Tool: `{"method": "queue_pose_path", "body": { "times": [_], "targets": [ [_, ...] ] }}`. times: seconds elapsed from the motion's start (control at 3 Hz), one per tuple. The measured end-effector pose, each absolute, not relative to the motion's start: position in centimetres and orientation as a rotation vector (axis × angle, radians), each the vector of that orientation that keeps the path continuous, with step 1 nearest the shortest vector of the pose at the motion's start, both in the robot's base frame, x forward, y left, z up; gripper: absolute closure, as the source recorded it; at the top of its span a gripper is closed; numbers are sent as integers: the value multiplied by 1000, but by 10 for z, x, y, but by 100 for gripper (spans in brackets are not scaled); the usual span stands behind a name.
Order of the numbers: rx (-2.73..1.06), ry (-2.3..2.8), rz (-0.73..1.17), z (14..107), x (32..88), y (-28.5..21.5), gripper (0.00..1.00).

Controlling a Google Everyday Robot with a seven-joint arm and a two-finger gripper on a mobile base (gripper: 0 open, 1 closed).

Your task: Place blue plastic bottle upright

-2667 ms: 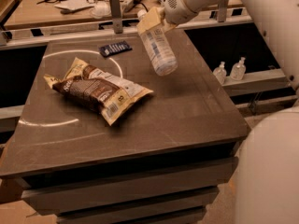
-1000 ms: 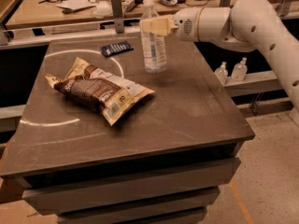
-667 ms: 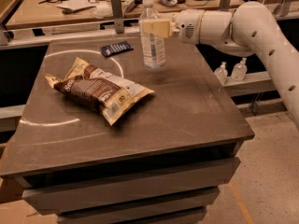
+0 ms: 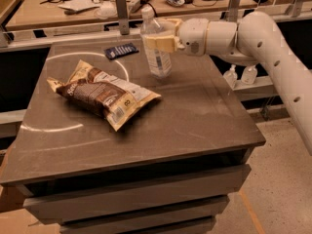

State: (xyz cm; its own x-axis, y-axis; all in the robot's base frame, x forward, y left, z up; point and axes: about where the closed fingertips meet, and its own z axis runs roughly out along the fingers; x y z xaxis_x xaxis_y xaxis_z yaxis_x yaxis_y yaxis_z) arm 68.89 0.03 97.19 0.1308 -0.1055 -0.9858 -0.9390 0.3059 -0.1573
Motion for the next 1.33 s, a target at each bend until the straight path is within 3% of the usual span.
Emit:
{"method": "queue_pose_path", "body": {
  "times": [0.67,1.0,1.33],
  "targets": [
    [-1014,1260,834,953,690,-8,35],
    [-1001,1280,844,947,691,-10,13],
    [-981,1332,851,940,687,-18,0]
  ]
}}
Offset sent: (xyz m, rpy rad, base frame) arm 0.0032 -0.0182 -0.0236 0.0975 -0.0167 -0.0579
